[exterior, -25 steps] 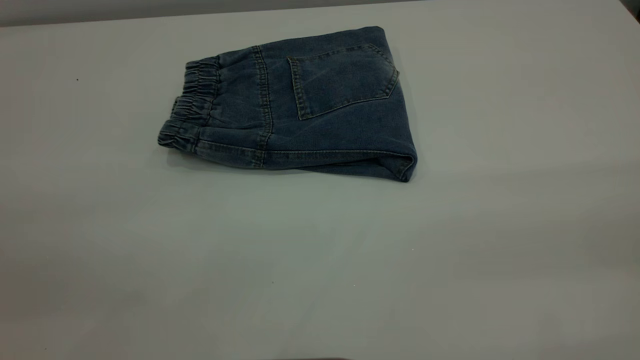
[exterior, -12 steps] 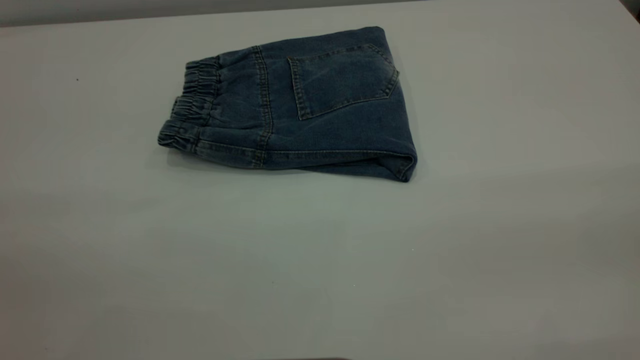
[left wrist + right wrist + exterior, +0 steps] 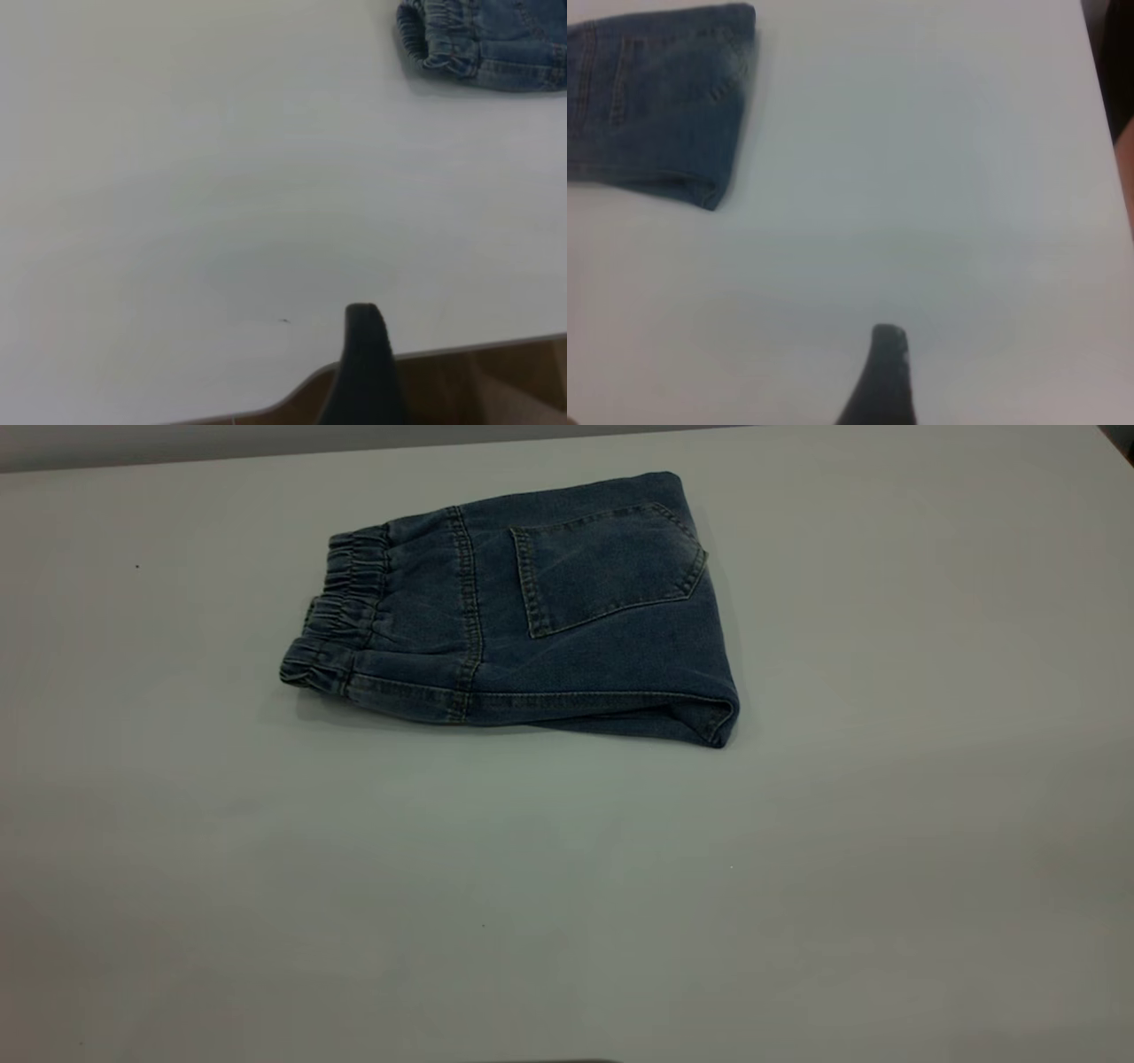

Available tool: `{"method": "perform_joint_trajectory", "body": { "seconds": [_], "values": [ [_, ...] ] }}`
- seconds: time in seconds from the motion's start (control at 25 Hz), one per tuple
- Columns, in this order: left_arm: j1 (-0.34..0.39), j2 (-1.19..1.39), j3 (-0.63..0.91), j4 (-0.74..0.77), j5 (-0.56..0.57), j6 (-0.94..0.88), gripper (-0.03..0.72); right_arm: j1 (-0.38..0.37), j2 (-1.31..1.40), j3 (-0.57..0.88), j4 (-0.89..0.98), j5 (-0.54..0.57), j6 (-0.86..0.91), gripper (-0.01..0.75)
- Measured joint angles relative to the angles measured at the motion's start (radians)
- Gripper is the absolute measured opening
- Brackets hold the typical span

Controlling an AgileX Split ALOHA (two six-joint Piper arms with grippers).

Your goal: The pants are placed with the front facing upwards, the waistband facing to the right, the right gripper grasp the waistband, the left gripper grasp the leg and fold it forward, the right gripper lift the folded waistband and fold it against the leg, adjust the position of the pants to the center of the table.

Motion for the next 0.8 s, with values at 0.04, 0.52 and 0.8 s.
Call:
{"method": "perform_joint_trajectory", "body": {
  "seconds": [0.04, 0.52, 0.8],
  "values": [
    [0.000, 0.000, 0.000, 0.000, 0.000, 0.000, 0.501, -0.002, -0.001, 0.000, 0.000, 0.000, 0.000, 0.592],
    [0.000, 0.000, 0.000, 0.000, 0.000, 0.000, 0.501, -0.005, -0.001, 0.000, 0.019, 0.000, 0.000, 0.589],
    [0.000, 0.000, 0.000, 0.000, 0.000, 0.000, 0.501, -0.005, -0.001, 0.000, -0.044, 0.000, 0.027, 0.589]
  ]
}}
